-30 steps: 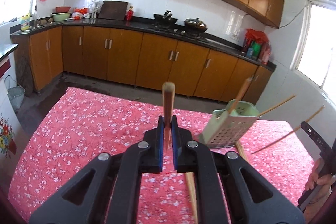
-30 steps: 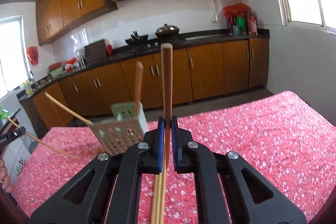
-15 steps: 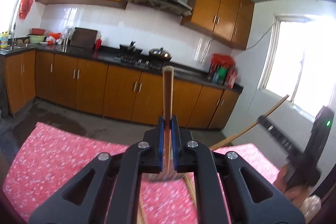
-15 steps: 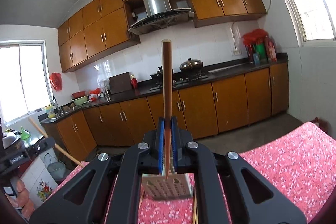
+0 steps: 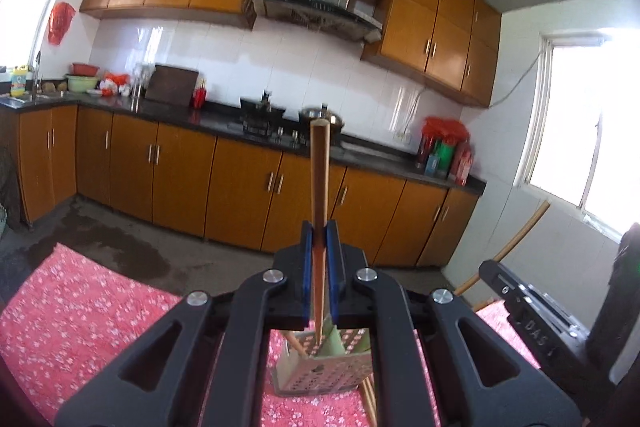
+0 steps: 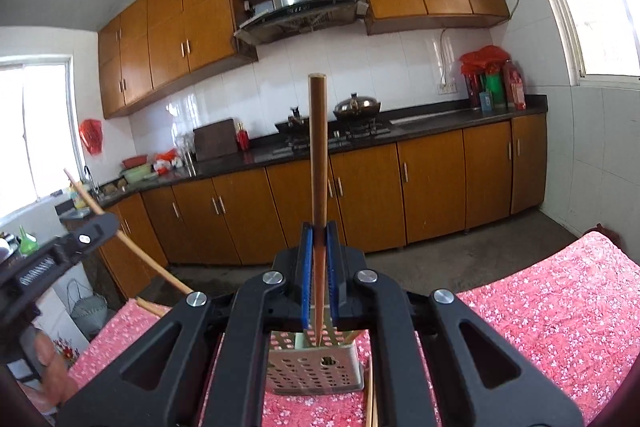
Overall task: Organize utensils
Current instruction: 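Lower the left tool's chopstick into the holder while the right tool releases its chopstick inside, then pinch a third chopstick with the left tool while the right tool pinches another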
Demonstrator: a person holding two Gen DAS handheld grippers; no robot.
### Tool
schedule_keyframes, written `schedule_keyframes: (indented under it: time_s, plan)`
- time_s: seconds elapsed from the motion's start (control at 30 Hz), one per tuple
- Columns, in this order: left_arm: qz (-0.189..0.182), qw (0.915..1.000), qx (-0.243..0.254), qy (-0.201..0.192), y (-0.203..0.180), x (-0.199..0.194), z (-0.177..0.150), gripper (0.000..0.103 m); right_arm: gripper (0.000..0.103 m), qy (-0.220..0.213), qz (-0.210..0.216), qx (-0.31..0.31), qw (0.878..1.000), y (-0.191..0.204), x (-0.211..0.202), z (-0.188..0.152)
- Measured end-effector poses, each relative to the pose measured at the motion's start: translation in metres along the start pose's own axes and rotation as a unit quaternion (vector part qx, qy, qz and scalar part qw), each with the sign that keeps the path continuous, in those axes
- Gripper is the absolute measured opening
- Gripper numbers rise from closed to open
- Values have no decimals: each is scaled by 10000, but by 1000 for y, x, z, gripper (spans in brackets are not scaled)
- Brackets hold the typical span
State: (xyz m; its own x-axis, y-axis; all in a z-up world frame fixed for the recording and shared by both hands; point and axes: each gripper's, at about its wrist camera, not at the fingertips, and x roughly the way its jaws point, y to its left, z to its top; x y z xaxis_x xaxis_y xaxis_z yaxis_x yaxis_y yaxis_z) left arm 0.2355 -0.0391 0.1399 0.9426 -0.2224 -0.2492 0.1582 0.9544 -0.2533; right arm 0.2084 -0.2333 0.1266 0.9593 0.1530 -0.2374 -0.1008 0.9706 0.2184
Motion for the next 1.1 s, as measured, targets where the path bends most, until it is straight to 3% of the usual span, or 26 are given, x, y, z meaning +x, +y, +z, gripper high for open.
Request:
schedule_keyframes:
  time_s: [0.13,0.2,0.27,0.43,0.6,0.7,0.8,0.83,0.9,0.97,1.1]
  plan:
    - [-64,9992,-174,358,12,19,-13,11,8,221,8,-91,9997,3,6,-8]
    - [-66,9990,-201,395,16,20,-14,16,14,262,2,-75,9996,3,5,-8]
    - [-48,9992,-189,359,19,16,-12,20,36,202,1,-26,9998,1,-1,-4]
    - [21,9996,-239,133,33,-12,-1,28,37,-175,-131,-61,9997,-3,-30,9]
    - [403,9989,-221,59,64,-49,-3,34,37,-304,-579,252,9975,-38,-60,6]
    - [811,9962,-211,216,94,-64,-23,35,37,213,-879,498,9947,-66,-54,-16]
    - [1181,9906,-162,678,121,-59,-55,35,33,1287,-945,521,9858,-86,-23,-61]
    - [1274,9875,-183,915,129,-54,-68,33,25,1640,-874,542,9811,-89,-13,-78]
    - [1250,9803,-279,1502,143,-40,-100,33,17,2501,-535,686,9643,-91,11,-124]
    - [1165,9741,-379,1903,150,-30,-125,32,13,2973,-361,699,9515,-86,24,-156]
    - [916,9597,-500,2608,153,-16,-176,31,13,3352,-324,387,9408,-68,35,-190]
